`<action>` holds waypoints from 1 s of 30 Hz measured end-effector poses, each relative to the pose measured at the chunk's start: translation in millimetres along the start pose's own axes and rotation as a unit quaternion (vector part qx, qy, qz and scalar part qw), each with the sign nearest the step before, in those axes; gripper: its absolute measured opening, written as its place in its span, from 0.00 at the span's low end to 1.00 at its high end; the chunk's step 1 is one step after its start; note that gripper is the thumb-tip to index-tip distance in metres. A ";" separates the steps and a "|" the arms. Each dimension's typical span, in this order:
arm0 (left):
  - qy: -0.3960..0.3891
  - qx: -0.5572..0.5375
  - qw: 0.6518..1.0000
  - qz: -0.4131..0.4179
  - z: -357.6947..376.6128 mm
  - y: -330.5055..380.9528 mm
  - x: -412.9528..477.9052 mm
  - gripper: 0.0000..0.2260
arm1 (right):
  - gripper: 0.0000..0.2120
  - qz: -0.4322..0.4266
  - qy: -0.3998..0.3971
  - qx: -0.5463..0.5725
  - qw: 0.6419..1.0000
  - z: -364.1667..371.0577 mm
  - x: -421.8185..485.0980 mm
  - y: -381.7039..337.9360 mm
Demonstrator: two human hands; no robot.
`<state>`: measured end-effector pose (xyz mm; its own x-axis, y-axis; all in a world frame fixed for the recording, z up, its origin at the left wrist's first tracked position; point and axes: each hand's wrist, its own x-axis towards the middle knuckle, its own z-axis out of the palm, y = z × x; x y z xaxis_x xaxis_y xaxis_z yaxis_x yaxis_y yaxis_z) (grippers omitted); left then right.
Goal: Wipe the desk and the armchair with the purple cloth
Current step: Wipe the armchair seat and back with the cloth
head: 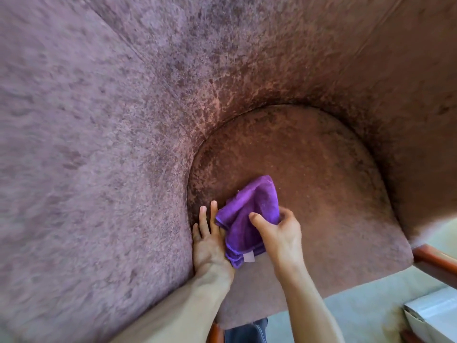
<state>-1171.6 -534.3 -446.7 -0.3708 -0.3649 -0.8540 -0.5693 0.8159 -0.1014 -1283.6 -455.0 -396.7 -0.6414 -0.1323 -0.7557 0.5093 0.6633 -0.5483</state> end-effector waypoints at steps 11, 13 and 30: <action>0.004 -0.005 1.000 -0.026 1.4 5.4 0.4 0.55 | 0.26 -0.198 0.223 -0.088 0.950 -40.2 -1.8 -23.2; 0.010 -0.011 1.000 -0.026 2.7 4.9 0.0 0.55 | 0.38 -0.182 0.098 -0.251 0.946 -9.9 13.2 -16.6; -0.006 -0.017 1.000 -0.010 -10.2 3.9 -7.6 0.53 | 0.16 -0.140 0.082 0.197 0.967 -31.1 -18.3 -23.8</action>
<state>-1178.6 -532.9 -435.3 -0.3503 -0.3755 -0.8581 -0.6008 0.7929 -0.1017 -1301.8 -445.4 -358.7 -0.8515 -0.1252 -0.5092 0.4615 0.2821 -0.8411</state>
